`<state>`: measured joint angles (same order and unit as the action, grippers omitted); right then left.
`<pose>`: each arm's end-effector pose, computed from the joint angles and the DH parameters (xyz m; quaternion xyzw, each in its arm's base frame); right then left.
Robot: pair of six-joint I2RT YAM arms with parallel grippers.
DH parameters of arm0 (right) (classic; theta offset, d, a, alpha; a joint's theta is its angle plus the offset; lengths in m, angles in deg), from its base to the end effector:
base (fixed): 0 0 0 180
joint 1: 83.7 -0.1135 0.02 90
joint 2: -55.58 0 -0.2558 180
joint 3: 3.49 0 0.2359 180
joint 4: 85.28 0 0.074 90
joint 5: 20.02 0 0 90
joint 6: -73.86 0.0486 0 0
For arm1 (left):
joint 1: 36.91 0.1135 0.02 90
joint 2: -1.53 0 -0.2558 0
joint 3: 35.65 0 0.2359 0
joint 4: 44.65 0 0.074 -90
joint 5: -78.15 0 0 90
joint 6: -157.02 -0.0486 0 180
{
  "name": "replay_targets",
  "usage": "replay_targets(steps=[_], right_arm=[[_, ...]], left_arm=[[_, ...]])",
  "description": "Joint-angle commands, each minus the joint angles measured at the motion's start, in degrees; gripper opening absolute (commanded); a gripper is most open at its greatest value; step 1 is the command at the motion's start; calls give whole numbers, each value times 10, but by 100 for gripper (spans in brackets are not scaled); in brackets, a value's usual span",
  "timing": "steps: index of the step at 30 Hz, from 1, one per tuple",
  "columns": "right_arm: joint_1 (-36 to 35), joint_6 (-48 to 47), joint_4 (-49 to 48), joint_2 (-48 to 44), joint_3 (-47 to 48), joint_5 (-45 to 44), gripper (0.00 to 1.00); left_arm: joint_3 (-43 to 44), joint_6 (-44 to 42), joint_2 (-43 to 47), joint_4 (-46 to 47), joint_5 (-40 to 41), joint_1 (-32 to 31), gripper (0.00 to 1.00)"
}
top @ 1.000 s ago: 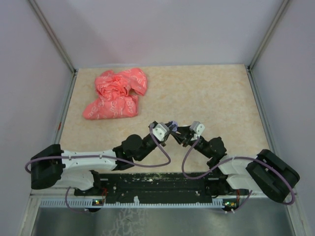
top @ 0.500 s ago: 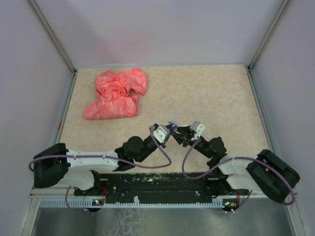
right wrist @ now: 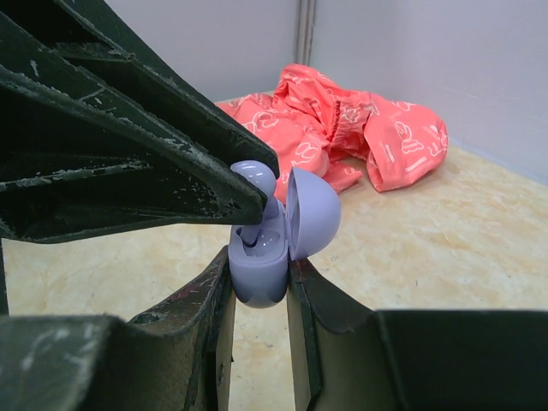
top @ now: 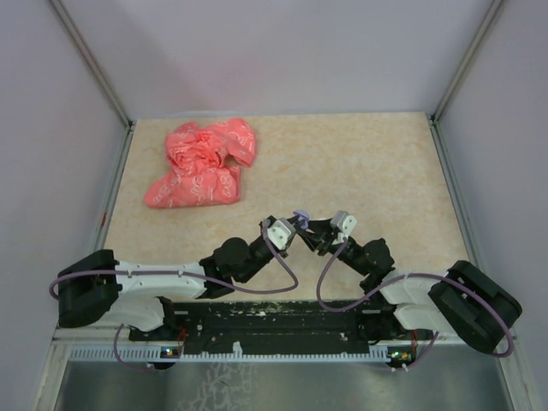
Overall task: Insert the wireless bluetooth earbuds into the charging case
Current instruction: Place the earbud in the charging case.
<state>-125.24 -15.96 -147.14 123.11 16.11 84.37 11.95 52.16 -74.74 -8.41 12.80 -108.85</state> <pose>0.1400 0.1402 0.2039 -0.3082 0.5371 0.3504 0.7027 0.1071 -0.2632 0.2644 0.3256 0.5780 -0.2276 0.7128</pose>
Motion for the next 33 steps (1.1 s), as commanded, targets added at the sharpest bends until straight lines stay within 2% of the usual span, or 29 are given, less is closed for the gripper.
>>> replay_targets(steps=[1, 13, 24, 33], right_arm=[[-5, 7, -32, -14, 12, -6, 0], [-5, 7, -35, -13, 11, -7, 0], [-5, 7, -36, -10, 11, -6, 0], [-5, 8, -37, -8, 11, -6, 0]], left_arm=[[-6, 8, 16, -10, -6, -4, 0], [-6, 24, 30, -57, -20, -7, 4], [22, 37, 4, -86, -25, -8, 15], [34, 63, -4, -108, -20, -8, 30]])
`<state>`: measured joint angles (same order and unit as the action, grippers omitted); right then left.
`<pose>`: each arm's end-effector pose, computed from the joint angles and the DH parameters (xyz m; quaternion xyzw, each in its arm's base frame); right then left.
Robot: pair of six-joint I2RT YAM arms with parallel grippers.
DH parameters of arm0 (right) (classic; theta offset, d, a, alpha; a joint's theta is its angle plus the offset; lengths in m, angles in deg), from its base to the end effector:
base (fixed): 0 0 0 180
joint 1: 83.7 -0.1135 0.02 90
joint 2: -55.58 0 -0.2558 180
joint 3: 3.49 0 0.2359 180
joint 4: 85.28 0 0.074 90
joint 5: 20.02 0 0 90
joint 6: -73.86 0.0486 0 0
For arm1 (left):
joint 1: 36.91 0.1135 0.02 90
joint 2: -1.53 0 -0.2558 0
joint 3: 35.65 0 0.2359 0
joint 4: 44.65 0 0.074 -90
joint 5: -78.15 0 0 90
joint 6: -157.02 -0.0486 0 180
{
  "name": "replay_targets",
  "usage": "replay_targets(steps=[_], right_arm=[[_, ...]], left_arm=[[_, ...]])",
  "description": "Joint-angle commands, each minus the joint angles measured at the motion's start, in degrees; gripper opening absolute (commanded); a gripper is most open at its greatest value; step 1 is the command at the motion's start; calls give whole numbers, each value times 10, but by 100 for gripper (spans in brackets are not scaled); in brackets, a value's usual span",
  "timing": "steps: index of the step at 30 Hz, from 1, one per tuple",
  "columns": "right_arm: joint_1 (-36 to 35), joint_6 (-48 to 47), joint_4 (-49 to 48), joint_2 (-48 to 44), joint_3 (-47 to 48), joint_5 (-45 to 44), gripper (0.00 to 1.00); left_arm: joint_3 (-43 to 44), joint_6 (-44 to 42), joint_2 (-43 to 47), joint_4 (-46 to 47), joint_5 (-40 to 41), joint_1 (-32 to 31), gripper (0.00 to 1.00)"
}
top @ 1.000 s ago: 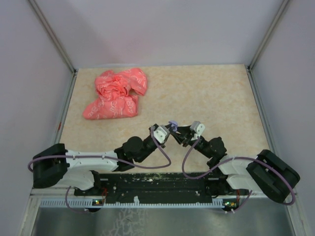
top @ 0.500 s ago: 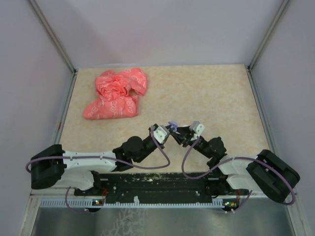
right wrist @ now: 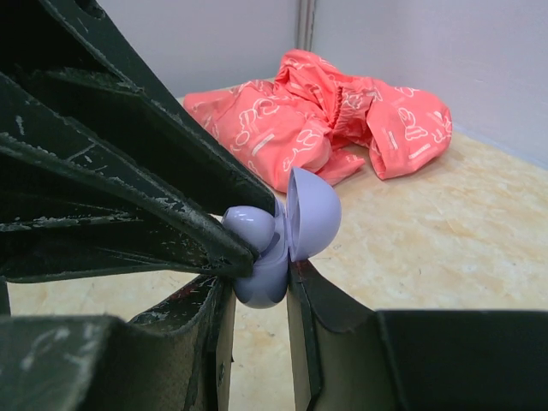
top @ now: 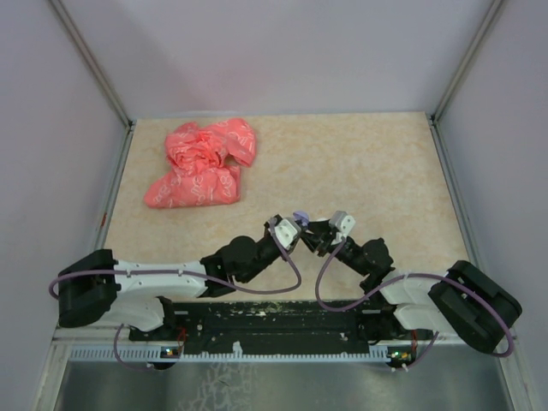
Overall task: Insert the wireless bluetooth earbuds into the charging case
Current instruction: Place the earbud in the charging case, then adjust the earbud with the charging case.
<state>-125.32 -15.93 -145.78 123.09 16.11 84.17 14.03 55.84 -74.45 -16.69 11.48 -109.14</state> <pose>0.1405 0.1407 0.2012 -0.3096 0.5464 0.3486 0.6958 0.1063 -0.2685 0.2606 0.3457 0.6059 -0.2354 0.6767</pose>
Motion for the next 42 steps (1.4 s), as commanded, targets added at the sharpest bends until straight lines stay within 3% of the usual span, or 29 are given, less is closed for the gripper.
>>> replay_targets(steps=[1, 21, 32, 37, 42], right_arm=[[-4, 8, -52, -7, 11, -4, 0], [-4, 8, -50, -7, 12, -4, 0], [-4, 8, -49, -7, 13, -1, 0], [-4, 8, -48, -6, 13, -1, 0], [-4, 8, -48, -3, 15, 0, 0]], left_arm=[[14, 31, -6, -27, -3, -6, 30], [62, 114, 88, -143, 9, -6, 47], [137, 128, 82, -302, 81, 1, 76], [143, 139, 81, -334, 94, 5, 76], [156, 145, 82, -330, 68, 5, 68]])
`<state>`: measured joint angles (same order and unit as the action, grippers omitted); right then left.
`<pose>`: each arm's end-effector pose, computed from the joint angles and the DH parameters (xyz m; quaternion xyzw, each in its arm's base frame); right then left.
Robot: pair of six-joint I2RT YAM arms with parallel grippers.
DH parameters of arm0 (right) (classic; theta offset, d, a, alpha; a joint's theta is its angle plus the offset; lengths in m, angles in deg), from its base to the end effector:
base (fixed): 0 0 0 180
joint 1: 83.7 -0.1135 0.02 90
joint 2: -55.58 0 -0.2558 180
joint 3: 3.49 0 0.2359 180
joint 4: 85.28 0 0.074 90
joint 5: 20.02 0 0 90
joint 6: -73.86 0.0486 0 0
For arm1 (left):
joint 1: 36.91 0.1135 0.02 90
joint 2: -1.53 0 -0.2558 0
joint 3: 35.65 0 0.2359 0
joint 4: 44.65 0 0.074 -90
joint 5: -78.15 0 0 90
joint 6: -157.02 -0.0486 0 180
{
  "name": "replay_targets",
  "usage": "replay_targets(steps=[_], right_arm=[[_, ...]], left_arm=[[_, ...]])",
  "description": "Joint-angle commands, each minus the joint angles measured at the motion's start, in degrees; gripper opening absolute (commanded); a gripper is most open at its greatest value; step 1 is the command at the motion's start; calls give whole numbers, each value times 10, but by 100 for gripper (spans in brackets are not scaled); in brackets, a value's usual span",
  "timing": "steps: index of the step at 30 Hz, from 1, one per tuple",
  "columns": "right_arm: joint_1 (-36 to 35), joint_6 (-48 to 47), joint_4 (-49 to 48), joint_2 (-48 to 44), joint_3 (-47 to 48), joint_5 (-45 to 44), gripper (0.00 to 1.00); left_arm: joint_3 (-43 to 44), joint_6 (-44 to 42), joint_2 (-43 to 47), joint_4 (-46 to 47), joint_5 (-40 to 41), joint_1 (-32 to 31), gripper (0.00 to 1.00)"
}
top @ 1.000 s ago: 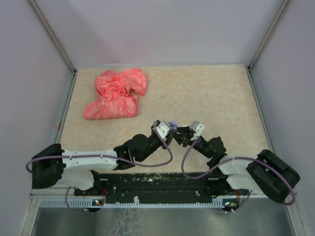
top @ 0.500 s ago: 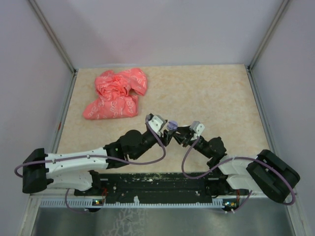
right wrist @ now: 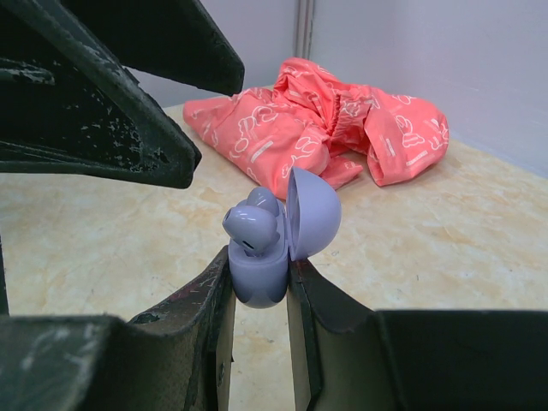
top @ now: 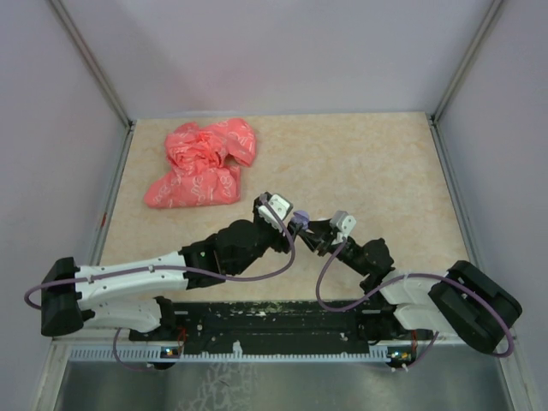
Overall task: Insert the wireless bluetooth earbuds into the charging case
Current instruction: Adjust the earbud with the charging case.
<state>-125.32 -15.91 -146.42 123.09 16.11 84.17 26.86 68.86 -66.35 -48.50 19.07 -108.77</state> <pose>0.1402 0.1405 0.2025 -0.3083 0.5422 0.3494 0.6992 0.1086 -0.2514 0.3099 0.2797 0.7004 -0.2121 0.6215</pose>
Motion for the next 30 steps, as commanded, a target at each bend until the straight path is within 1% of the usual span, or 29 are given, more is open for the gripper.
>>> replay_targets(steps=[1, 5, 8, 11, 14, 16, 23, 30], right_arm=[[-4, 8, -42, -2, 15, 1, 0], [-4, 10, -43, 2, 16, 3, 0], [-4, 10, -44, 2, 15, 3, 0], [-5, 10, -44, 1, 16, 3, 0], [-4, 10, -44, 3, 16, 2, 0], [-5, 11, -45, 4, 16, 4, 0], [-4, 14, -49, 10, 17, 6, 0], [-4, 14, -50, 11, 17, 6, 0]], left_arm=[[42, 25, -4, -18, -12, 2, 67], [88, 58, -44, -60, -9, 2, 68], [111, 70, -70, -91, 18, 1, 67], [124, 79, -81, -108, 40, 2, 63], [130, 85, -85, -118, 43, 2, 55], [131, 90, -85, -123, 40, 2, 53], [135, 97, -93, -126, 18, 2, 52], [138, 100, -103, -118, 19, 1, 52]])
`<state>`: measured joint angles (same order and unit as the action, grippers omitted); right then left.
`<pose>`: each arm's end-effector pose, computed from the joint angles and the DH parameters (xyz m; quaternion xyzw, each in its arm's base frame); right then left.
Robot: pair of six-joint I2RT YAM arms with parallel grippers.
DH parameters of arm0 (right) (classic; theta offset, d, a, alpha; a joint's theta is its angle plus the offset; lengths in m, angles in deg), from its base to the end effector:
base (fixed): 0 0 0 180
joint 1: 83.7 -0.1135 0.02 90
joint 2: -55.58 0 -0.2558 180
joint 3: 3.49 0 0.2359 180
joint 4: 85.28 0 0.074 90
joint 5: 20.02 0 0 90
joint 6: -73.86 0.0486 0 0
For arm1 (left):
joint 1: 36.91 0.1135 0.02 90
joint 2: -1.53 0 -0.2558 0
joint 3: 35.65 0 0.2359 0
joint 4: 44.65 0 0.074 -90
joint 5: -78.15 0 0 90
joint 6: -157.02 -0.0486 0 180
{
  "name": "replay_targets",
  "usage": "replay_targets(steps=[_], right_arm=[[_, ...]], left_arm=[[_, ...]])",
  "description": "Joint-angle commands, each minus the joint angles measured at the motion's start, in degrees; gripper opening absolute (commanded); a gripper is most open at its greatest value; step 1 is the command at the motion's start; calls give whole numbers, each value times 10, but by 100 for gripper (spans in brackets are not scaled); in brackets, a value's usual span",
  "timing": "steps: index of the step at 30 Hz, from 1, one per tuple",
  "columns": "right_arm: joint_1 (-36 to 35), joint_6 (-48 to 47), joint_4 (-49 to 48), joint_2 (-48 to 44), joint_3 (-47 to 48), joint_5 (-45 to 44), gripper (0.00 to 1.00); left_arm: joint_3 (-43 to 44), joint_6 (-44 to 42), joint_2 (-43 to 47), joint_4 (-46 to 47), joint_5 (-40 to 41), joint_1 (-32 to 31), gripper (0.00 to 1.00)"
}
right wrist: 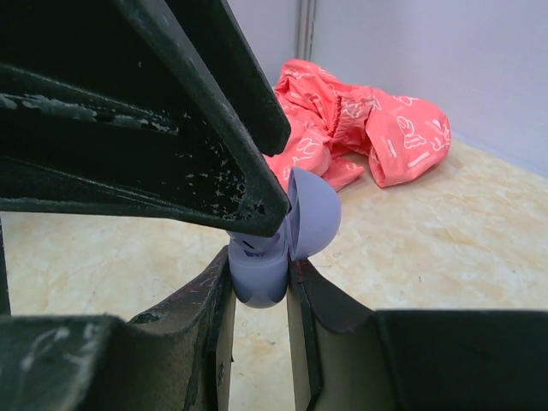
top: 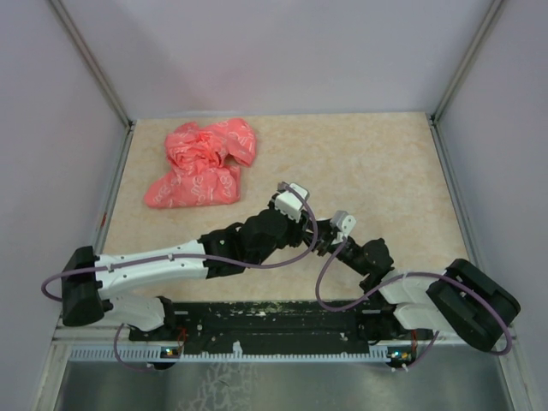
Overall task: Insert the wireless bluetooth earbuds into the charging case
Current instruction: Adjust the earbud with the charging case.
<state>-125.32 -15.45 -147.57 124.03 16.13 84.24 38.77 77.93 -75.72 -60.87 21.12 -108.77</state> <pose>0.1409 0.1412 0.2020 -0.3062 0.5417 0.3528 0.6988 0.1209 -0.2841 0.3139 0.2541 0.7565 -0.1945 0.5703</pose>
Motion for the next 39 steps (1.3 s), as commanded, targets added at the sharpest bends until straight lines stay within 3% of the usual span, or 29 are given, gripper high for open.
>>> replay_targets(steps=[1, 16, 26, 39], right_arm=[[-4, 9, -39, 2, 17, 6, 0], [-4, 9, -38, -3, 15, 1, 0], [-4, 9, -35, -3, 17, 2, 0], [-4, 9, -33, -3, 17, 2, 0]], left_arm=[[21, 11, -12, 2, 1, 2, 52], [43, 67, -22, -80, 67, 2, 38], [41, 82, 4, -76, 46, 1, 46], [39, 98, 45, -131, 3, 4, 46]])
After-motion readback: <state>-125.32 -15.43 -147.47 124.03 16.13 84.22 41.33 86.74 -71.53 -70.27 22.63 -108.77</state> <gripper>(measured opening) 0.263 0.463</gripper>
